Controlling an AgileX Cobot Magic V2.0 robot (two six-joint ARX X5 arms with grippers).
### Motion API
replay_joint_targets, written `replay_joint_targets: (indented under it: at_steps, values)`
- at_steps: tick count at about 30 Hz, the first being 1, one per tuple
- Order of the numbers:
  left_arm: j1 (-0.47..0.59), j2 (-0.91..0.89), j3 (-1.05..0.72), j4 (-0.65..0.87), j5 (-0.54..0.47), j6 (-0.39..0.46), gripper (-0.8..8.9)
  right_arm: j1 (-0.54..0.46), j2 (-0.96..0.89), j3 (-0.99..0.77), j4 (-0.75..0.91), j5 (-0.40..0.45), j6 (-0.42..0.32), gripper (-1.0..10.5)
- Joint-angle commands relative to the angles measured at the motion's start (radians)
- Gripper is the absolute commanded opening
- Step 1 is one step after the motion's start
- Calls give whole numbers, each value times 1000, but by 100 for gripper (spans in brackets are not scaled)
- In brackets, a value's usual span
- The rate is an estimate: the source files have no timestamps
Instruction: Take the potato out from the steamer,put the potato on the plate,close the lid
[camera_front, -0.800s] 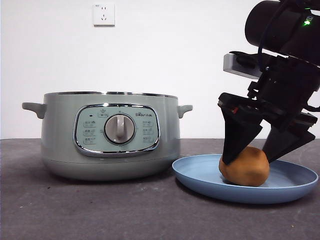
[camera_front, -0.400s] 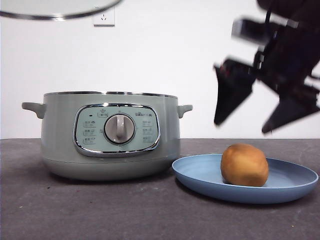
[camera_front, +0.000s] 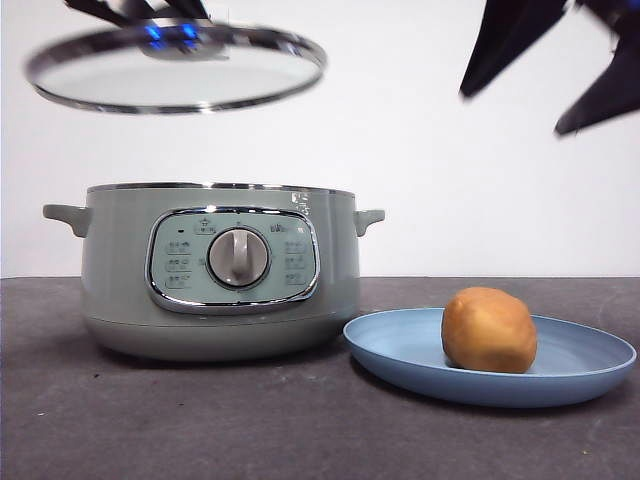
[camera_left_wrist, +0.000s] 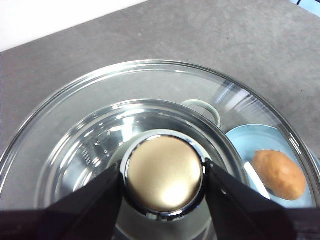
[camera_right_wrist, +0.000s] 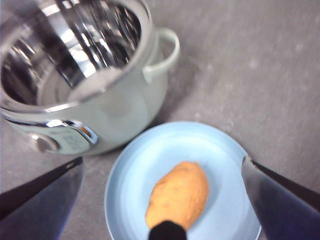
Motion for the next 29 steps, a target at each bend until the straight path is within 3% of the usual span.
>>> replay_joint_targets:
  at_steps: [1, 9, 29]
  values:
    - [-15, 42, 8, 68, -23, 20, -9, 0, -61, 5, -8, 3, 14, 540]
    - [-30, 151, 8, 113, -36, 37, -9, 0, -175, 5, -28, 3, 32, 540]
    - [-50, 245, 8, 146, -61, 37, -9, 0, -187, 5, -52, 4, 36, 536]
